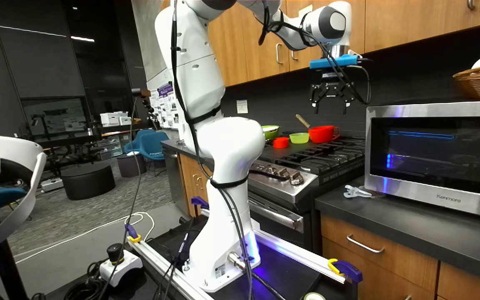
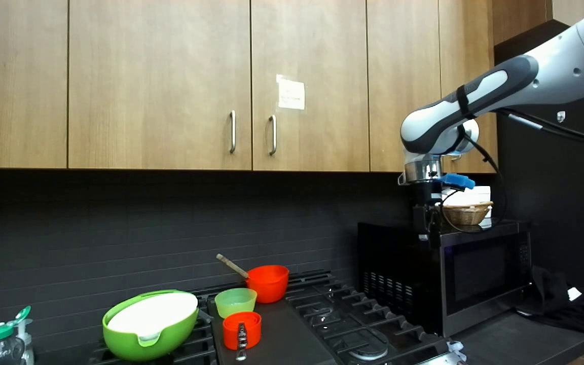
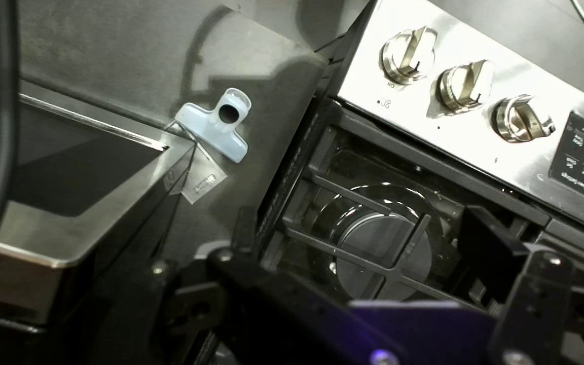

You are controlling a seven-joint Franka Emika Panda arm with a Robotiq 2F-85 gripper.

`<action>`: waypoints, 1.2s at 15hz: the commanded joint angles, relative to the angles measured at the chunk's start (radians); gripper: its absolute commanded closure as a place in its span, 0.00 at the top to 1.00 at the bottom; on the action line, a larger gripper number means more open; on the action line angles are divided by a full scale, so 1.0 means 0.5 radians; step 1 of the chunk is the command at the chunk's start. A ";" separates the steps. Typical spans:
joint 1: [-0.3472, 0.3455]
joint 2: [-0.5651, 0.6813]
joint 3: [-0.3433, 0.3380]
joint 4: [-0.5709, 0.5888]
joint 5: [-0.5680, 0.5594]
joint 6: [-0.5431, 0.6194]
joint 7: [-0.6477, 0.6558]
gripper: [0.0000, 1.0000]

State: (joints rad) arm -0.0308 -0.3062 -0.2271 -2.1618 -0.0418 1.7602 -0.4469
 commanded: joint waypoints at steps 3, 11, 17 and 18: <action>-0.035 0.004 0.031 0.004 0.010 -0.005 -0.008 1.00; -0.003 -0.016 0.066 0.043 0.070 -0.051 0.004 1.00; 0.077 -0.022 0.177 0.198 0.306 -0.129 0.002 1.00; 0.095 -0.017 0.202 0.234 0.340 -0.159 0.005 1.00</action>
State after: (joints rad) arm -0.0050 -0.3117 -0.1483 -2.0985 0.0857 1.7349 -0.4453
